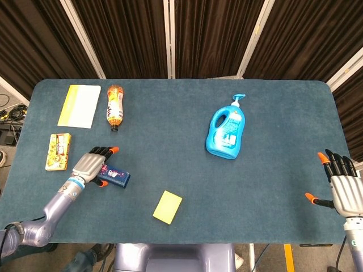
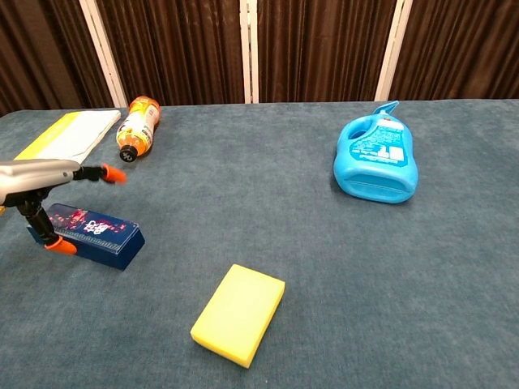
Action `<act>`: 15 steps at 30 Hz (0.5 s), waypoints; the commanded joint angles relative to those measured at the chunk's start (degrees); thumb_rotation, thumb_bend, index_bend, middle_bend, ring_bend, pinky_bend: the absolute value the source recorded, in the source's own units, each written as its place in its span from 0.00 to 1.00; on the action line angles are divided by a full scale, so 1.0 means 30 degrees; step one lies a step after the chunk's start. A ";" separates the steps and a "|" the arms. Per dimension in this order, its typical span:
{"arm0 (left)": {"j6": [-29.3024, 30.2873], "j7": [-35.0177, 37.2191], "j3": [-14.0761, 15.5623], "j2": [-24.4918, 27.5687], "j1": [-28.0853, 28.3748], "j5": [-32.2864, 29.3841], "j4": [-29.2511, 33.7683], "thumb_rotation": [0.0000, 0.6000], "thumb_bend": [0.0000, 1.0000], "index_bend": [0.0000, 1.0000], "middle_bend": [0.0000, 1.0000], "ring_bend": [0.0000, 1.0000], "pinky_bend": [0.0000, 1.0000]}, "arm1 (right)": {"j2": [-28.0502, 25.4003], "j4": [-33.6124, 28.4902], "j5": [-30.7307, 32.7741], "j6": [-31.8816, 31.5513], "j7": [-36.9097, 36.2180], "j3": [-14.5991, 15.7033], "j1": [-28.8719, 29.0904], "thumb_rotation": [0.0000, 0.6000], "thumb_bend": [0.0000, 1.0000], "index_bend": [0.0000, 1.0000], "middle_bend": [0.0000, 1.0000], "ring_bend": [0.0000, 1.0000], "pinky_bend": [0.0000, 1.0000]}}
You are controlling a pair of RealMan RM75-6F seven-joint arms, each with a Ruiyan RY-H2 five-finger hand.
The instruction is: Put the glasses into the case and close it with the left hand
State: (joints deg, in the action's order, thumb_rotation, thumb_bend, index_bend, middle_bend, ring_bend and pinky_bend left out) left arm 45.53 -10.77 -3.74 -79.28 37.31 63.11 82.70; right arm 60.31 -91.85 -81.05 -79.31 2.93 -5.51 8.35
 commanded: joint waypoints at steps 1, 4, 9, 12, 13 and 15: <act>0.0686 0.0683 -0.0151 0.0828 -0.0353 0.0628 0.0863 1.00 0.00 0.00 0.00 0.00 0.00 | -0.0068 -0.0051 -0.0094 -0.0034 -0.0082 0.0029 -0.0014 1.00 0.00 0.00 0.00 0.00 0.00; 0.1964 0.1521 -0.0433 0.1978 -0.0933 0.1343 0.2102 1.00 0.00 0.00 0.00 0.00 0.00 | -0.0151 -0.0157 -0.0224 -0.0150 -0.0111 0.0055 -0.0056 1.00 0.00 0.00 0.00 0.00 0.00; 0.7946 0.0477 -0.0761 0.2930 -0.3386 0.2655 0.3877 1.00 0.00 0.00 0.00 0.00 0.00 | -0.0289 -0.0340 -0.0432 -0.0443 -0.0160 0.0042 -0.0139 1.00 0.00 0.00 0.00 0.00 0.00; 1.0281 -0.0659 -0.0513 0.3040 -0.4726 0.2654 0.5007 1.00 0.00 0.00 0.00 0.00 0.00 | -0.0372 -0.0419 -0.0570 -0.0592 -0.0257 0.0043 -0.0183 1.00 0.00 0.00 0.00 0.00 0.00; 1.0868 -0.1047 -0.0323 0.3249 -0.5202 0.2594 0.5591 1.00 0.00 0.00 0.00 0.00 0.00 | -0.0391 -0.0429 -0.0637 -0.0648 -0.0277 0.0053 -0.0199 1.00 0.00 0.00 0.00 0.00 0.00; 1.1591 -0.1759 0.0003 0.3719 -0.5872 0.2432 0.6579 1.00 0.00 0.00 0.00 0.00 0.00 | -0.0411 -0.0435 -0.0728 -0.0686 -0.0351 0.0068 -0.0203 1.00 0.00 0.00 0.00 0.00 0.00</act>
State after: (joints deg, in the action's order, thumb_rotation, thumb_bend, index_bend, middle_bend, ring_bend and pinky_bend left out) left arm 74.45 -11.86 -4.79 -70.53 24.78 69.77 96.96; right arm 59.11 -93.14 -83.17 -81.33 1.91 -5.33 7.75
